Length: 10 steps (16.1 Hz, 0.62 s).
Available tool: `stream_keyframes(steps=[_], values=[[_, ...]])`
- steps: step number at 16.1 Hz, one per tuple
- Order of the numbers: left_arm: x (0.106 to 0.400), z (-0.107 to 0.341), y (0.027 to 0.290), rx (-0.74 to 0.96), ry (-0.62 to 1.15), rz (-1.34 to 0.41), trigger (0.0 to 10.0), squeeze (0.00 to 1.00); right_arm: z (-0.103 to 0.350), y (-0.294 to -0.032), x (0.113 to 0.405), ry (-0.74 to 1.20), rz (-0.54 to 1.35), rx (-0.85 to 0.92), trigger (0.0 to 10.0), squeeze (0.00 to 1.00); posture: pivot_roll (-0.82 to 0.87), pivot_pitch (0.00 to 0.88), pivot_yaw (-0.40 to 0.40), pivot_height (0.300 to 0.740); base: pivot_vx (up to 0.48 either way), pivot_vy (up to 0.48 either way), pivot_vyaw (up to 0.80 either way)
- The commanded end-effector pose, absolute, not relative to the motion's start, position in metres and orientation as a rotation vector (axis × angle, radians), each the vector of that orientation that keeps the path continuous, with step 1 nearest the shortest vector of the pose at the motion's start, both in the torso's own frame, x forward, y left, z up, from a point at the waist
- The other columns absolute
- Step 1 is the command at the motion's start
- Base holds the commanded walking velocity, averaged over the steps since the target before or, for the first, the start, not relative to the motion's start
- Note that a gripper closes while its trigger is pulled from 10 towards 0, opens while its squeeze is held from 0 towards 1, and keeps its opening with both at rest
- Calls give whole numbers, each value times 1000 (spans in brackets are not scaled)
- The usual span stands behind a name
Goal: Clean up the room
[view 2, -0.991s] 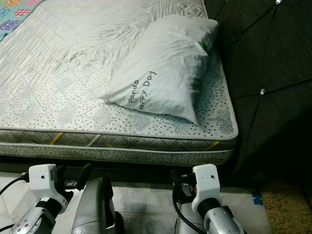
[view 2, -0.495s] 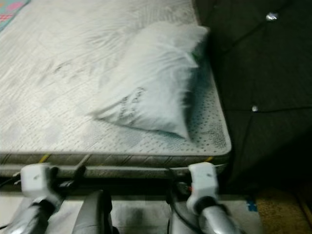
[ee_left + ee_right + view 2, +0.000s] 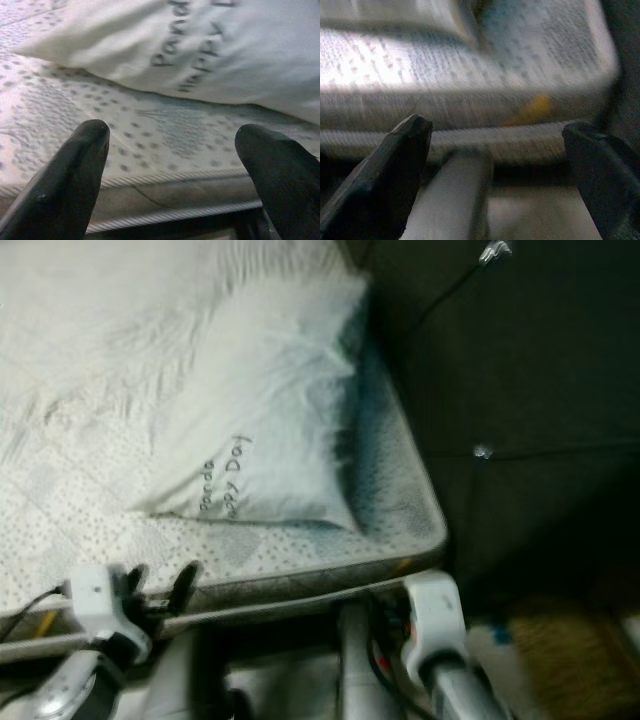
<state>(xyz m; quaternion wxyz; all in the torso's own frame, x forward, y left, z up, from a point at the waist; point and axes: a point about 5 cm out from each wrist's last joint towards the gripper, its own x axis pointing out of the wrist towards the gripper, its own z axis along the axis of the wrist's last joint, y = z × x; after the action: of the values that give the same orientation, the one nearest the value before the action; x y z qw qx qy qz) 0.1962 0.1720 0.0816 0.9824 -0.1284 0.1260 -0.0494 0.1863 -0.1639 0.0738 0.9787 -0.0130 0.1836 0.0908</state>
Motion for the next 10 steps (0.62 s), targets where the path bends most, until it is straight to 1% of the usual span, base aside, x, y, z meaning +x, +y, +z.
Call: stream_keyframes(steps=[1, 10], values=[[186, 73, 187, -235, 303, -40, 10000, 0, 77, -154, 187, 355, 221, -3, 10000, 0, -91, 210, 57, 565, 0, 0, 0], [185, 73, 186, -236, 305, -43, 10000, 0, 77, -153, 186, 357, 225, -6, 10000, 0, -93, 212, 56, 565, 0, 0, 0]])
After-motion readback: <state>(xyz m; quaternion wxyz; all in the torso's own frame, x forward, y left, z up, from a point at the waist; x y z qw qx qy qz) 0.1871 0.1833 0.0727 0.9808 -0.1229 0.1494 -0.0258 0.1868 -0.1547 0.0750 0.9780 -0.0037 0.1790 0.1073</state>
